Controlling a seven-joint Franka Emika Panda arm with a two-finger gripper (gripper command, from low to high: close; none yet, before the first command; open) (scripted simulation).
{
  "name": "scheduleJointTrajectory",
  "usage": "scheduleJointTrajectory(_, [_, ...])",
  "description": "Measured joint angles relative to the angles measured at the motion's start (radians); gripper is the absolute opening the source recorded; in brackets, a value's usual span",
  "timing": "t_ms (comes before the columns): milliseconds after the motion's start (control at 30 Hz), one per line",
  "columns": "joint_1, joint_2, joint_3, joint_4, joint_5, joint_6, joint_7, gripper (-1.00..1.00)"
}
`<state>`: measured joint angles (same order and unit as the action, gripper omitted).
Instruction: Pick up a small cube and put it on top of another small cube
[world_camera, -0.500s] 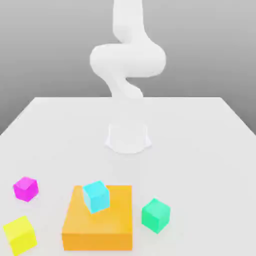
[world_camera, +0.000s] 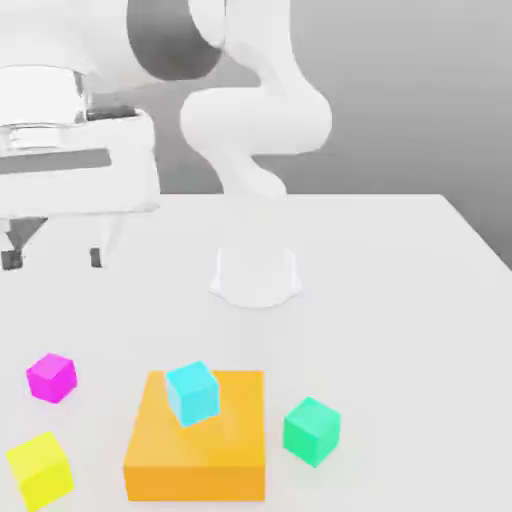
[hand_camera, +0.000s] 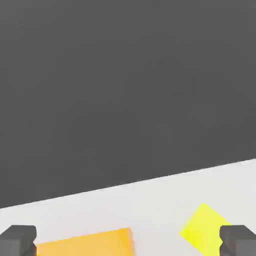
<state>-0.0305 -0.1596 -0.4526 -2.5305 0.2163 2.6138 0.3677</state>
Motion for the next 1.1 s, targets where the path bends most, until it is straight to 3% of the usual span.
scheduleJointTrajectory(300, [-0.157,0.31,-0.095,-0.116,0.063,0.166,-0.183,0.0])
scheduleJointTrajectory(567, [-0.331,0.514,0.11,-0.072,0.301,0.3,-0.377,0.0])
scheduleJointTrajectory(600, [-0.361,0.538,0.145,-0.065,0.33,0.317,-0.399,-1.0])
scheduleJointTrajectory(833, [-0.369,0.543,0.155,-0.064,0.335,0.319,-0.403,-1.0])
scheduleJointTrajectory(1100, [-0.216,0.361,-0.052,-0.118,0.083,0.201,-0.212,-1.0])
